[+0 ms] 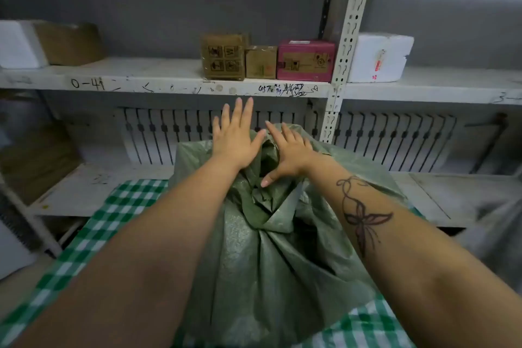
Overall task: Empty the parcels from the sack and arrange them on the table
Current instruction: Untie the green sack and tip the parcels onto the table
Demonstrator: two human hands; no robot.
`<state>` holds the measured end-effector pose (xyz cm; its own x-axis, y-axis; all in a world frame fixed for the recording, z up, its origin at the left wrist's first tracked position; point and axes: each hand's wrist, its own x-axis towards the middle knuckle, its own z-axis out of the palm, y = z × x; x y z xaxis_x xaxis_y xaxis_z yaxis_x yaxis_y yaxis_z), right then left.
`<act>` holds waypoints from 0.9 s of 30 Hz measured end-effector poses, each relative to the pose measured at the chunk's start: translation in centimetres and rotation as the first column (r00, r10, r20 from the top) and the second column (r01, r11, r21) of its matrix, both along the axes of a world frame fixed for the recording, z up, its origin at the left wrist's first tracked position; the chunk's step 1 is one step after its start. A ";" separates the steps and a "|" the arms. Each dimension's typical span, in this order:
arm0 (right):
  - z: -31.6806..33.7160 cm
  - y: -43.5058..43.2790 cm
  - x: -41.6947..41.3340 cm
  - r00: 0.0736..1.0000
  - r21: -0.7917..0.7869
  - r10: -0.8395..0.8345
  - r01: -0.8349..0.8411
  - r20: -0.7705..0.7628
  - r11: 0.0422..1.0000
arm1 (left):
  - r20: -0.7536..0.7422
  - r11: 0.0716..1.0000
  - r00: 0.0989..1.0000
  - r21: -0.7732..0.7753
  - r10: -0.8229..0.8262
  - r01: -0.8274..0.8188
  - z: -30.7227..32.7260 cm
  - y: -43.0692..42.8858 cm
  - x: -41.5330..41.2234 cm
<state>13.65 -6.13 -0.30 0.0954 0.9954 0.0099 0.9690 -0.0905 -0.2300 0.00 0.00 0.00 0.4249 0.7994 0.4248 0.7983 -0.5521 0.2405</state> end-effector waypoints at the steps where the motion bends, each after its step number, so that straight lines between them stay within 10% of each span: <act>1: -0.2 0.2 -0.3 1.000 -0.029 -0.003 0.003 0.004 1.000 | -0.024 1.000 1.000 -0.003 -0.006 0.006 -0.2 0.3 -0.1; 14: -5.1 4.4 -0.9 0.974 -0.165 -0.175 0.150 -0.147 0.975 | -0.178 0.941 0.943 -0.244 -0.281 0.235 -4.4 4.0 -1.3; 27: -4.4 5.0 -0.1 0.931 0.360 -0.085 0.220 -0.355 0.906 | -0.262 0.862 0.887 -0.448 -0.381 0.238 -6.4 3.8 -1.2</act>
